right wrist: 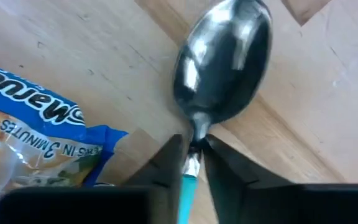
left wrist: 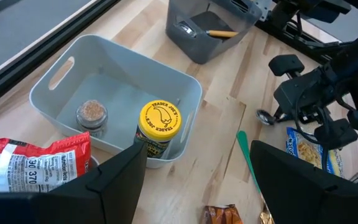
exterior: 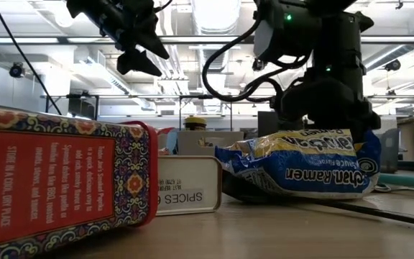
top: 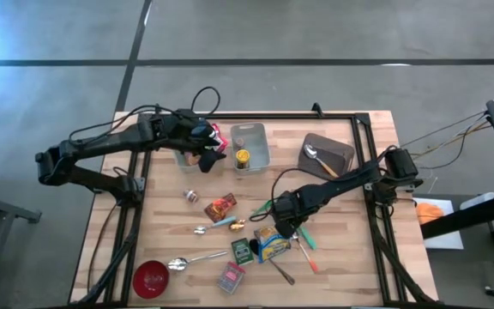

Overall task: Pick & Place Food Item
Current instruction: Put the right light blue spoon into the black bin

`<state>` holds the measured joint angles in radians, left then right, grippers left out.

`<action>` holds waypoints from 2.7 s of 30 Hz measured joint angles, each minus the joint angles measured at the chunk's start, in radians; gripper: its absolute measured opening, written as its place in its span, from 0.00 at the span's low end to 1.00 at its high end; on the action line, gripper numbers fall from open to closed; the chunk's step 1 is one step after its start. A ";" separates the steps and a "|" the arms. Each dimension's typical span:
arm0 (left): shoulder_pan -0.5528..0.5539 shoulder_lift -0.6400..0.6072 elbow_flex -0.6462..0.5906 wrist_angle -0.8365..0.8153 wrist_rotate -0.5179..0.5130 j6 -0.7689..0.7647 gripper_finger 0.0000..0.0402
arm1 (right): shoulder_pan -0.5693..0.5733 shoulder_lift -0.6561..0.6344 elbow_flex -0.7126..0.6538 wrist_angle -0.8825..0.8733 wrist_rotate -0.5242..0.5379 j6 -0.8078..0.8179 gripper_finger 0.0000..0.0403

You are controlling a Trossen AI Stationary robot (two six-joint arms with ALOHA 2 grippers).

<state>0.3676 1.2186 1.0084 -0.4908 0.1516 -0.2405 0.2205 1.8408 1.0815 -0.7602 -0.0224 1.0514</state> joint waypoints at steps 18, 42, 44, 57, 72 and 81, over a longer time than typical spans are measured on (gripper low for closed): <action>-0.001 0.000 0.003 0.001 0.038 -0.029 0.73 | -0.060 -0.296 -0.003 -0.096 0.129 0.006 0.03; -0.085 -0.006 0.004 0.121 0.130 -0.135 0.73 | -0.712 -0.514 0.009 -0.232 0.294 -0.754 0.02; -0.085 -0.006 0.004 0.120 0.130 -0.135 0.73 | -0.716 -0.481 0.001 -0.233 0.285 -0.790 0.02; -0.085 -0.006 0.003 0.117 0.130 -0.153 0.73 | -0.720 -0.414 -0.174 -0.146 0.241 -0.814 0.02; -0.085 -0.006 0.003 0.117 0.130 -0.156 0.73 | -0.730 -0.340 -0.265 -0.033 0.226 -0.786 0.02; -0.085 -0.006 0.003 0.117 0.130 -0.173 0.73 | -0.730 -0.265 -0.244 -0.009 0.200 -0.819 0.03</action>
<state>0.2822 1.2125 1.0115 -0.3737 0.2813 -0.4137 -0.5091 1.5760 0.8375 -0.7696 0.1771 0.2320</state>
